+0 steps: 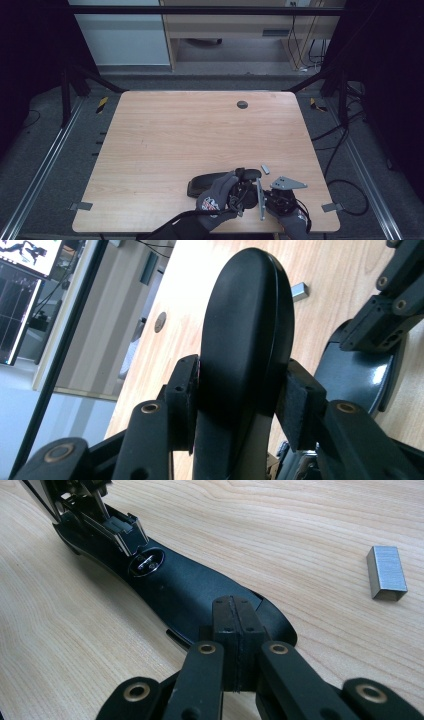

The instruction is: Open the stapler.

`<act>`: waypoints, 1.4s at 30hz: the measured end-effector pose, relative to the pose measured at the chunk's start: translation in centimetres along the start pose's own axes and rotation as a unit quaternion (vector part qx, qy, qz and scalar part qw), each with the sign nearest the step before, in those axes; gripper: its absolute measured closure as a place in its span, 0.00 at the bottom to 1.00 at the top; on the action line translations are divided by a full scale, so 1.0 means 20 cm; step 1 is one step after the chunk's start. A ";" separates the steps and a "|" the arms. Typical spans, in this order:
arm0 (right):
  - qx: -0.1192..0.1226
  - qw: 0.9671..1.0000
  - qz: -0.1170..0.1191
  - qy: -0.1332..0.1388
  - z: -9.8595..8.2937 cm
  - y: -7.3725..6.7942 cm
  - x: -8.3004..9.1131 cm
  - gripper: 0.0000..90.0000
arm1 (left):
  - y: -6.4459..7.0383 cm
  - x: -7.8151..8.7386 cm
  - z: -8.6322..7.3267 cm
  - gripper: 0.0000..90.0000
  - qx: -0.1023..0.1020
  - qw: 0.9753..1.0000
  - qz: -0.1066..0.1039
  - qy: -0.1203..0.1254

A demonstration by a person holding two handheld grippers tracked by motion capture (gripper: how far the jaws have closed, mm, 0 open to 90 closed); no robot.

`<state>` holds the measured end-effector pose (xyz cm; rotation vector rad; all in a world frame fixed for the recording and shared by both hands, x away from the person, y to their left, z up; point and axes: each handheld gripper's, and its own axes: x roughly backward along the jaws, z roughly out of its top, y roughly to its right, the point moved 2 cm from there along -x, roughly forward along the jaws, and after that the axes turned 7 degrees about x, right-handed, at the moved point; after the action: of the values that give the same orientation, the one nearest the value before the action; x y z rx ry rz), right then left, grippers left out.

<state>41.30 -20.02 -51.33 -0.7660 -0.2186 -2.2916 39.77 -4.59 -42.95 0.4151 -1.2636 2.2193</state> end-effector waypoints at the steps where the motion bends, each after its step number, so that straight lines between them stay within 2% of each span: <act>1: 0.000 1.000 0.000 0.000 0.00 0.00 0.00 1.00 | 0.00 0.00 0.00 0.62 0.000 1.000 0.000 0.000; 3: 0.000 1.000 0.000 0.000 0.00 0.00 0.00 1.00 | -0.02 0.02 0.00 0.62 0.015 1.000 0.000 0.005; 11: -0.002 1.000 0.001 0.000 0.00 0.00 0.00 1.00 | -0.07 0.05 -0.01 0.63 0.033 0.999 0.003 0.010; 16: -0.001 1.000 -0.001 -0.002 0.00 0.00 0.00 1.00 | -0.10 0.08 -0.02 0.63 0.051 0.999 0.005 0.017; 25: -0.002 1.000 0.000 -0.001 0.00 0.00 0.00 1.00 | -0.14 0.12 -0.04 0.64 0.064 0.998 0.006 0.019; 29: -0.004 1.000 0.000 -0.001 0.00 0.00 0.00 1.00 | -0.17 0.14 -0.05 0.64 0.077 0.997 0.008 0.023; 30: -0.004 1.000 0.000 -0.001 0.00 0.00 0.00 1.00 | -0.18 0.14 -0.05 0.64 0.073 0.997 0.009 0.021; 32: -0.004 1.000 -0.001 -0.001 0.00 0.00 0.00 1.00 | -0.19 0.15 -0.06 0.64 0.084 0.996 0.008 0.023; 34: -0.002 1.000 -0.001 -0.002 0.00 0.00 0.00 1.00 | -0.20 0.16 -0.07 0.64 0.084 0.996 0.009 0.023; 36: -0.005 1.000 -0.002 -0.002 0.00 0.00 0.00 1.00 | -0.22 0.17 -0.07 0.64 0.096 0.995 0.009 0.028; 38: -0.003 1.000 -0.002 -0.002 0.00 0.00 0.00 1.00 | -0.23 0.18 -0.08 0.64 0.095 0.995 0.009 0.026; 41: -0.007 1.000 -0.003 -0.002 0.00 0.00 0.00 1.00 | -0.24 0.18 -0.09 0.64 0.114 0.993 0.008 0.033; 42: -0.007 1.000 -0.003 -0.002 0.00 0.00 0.00 1.00 | -0.24 0.18 -0.09 0.64 0.114 0.993 0.008 0.033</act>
<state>41.27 -19.97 -51.30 -0.7779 -0.2081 -2.2989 39.74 -0.05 -38.66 0.4156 -0.9876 2.3801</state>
